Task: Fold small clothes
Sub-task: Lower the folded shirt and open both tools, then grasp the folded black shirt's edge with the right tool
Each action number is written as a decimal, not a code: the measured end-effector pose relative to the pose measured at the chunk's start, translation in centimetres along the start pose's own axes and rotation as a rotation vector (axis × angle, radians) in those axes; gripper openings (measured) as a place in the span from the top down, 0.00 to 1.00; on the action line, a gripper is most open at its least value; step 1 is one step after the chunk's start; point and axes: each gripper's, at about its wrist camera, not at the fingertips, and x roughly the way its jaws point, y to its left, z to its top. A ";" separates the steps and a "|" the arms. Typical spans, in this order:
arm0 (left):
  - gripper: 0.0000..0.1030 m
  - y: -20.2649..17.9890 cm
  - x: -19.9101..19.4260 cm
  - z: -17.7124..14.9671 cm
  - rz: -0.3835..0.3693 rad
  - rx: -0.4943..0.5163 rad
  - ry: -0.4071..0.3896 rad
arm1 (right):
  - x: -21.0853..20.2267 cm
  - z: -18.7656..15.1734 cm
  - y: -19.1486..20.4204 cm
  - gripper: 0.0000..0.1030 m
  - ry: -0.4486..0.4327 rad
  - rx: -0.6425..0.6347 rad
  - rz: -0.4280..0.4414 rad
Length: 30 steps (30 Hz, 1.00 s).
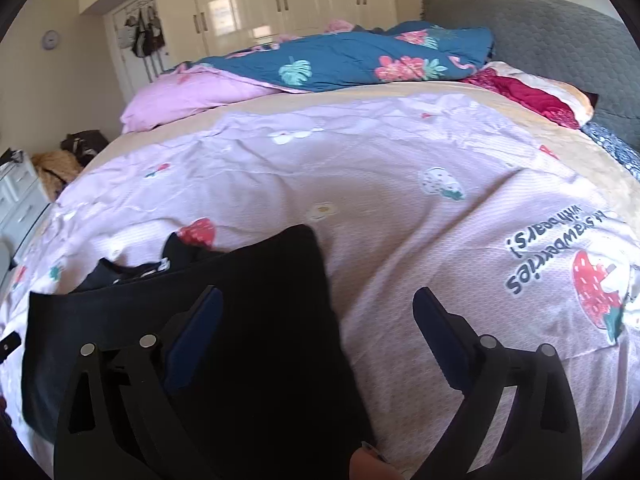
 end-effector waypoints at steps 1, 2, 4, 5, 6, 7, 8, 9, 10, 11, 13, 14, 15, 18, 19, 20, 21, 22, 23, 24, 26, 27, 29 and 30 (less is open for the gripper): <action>0.09 0.0 -0.2 -0.1 0.006 0.006 0.001 | -0.3 -0.3 0.4 0.07 0.003 -0.014 0.016; 0.09 0.0 -0.3 -0.1 0.010 0.008 0.002 | -0.5 -0.4 0.7 0.06 0.006 -0.023 0.026; 0.09 0.0 -0.6 -0.4 0.008 0.006 0.007 | -1.0 -0.6 1.5 0.06 0.006 -0.037 0.053; 0.09 0.1 -0.8 -0.5 -0.001 0.001 0.011 | -1.3 -0.6 1.8 0.05 0.005 -0.038 0.068; 0.09 0.2 -0.9 -0.6 -0.009 -0.006 0.017 | -1.5 -0.6 2.1 0.05 0.007 -0.038 0.084; 0.09 0.2 -1.0 -0.8 -0.021 -0.011 0.023 | -1.7 -0.7 2.5 0.05 0.009 -0.037 0.103; 0.09 0.2 -1.2 -0.9 -0.030 -0.014 0.026 | -1.9 -0.8 2.7 0.05 0.011 -0.037 0.114; 0.09 0.1 -1.3 -1.1 -0.038 -0.014 0.027 | -2.0 -0.9 3.1 0.05 0.018 -0.041 0.126; 0.09 -0.1 -1.6 -1.2 -0.044 -0.012 0.025 | -2.2 -1.0 3.4 0.05 0.020 -0.046 0.135; 0.09 -0.2 -1.7 -1.3 -0.048 -0.009 0.024 | -2.4 -1.0 3.8 0.05 0.019 -0.051 0.146; 0.09 -0.4 -2.1 -1.5 -0.065 -0.005 0.022 | -3.0 -1.1 4.7 0.05 0.014 -0.071 0.165; 0.09 -0.5 -2.3 -1.6 -0.076 -0.005 0.021 | -3.3 -1.2 5.0 0.05 0.010 -0.078 0.175; 0.09 -0.6 -2.5 -1.6 -0.082 -0.005 0.021 | -3.6 -1.3 5.4 0.05 0.005 -0.087 0.189; 0.09 -0.8 -2.8 -1.6 -0.095 -0.001 0.017 | -4.4 -1.4 6.5 0.05 -0.010 -0.116 0.210; 0.09 -0.8 -3.0 -1.6 -0.093 0.001 0.012 | -4.6 -1.4 6.8 0.05 -0.014 -0.126 0.216; 0.09 -0.7 -3.1 -1.6 -0.092 0.001 0.009 | -4.8 -1.5 7.3 0.05 -0.018 -0.139 0.225; 0.09 -0.7 -3.1 -1.5 -0.092 0.001 0.007 | -4.9 -1.6 7.7 0.05 -0.019 -0.151 0.232; 0.09 -0.5 -3.1 -1.5 -0.088 -0.001 0.006 | -5.1 -1.7 8.2 0.05 -0.019 -0.166 0.238; 0.09 -0.4 -3.2 -1.5 -0.085 -0.004 0.005 | -5.2 -1.9 8.6 0.05 -0.020 -0.177 0.243; 0.09 -0.2 -3.2 -1.5 -0.083 -0.007 0.004 | -5.3 -2.0 9.0 0.05 -0.018 -0.188 0.248; 0.09 0.2 -3.2 -1.4 -0.068 -0.013 -0.001 | -5.4 -2.3 9.8 0.05 -0.017 -0.211 0.258; 0.09 0.4 -3.2 -1.4 -0.062 -0.017 -0.003 | -5.5 -2.5 10.2 0.05 -0.018 -0.224 0.262; 0.09 0.9 -3.1 -1.3 -0.045 -0.025 -0.007 | -5.8 -3.1 11.3 0.05 -0.018 -0.255 0.271; 0.09 1.1 -3.1 -1.2 -0.038 -0.027 -0.007 | -5.8 -3.3 11.8 0.05 -0.018 -0.270 0.277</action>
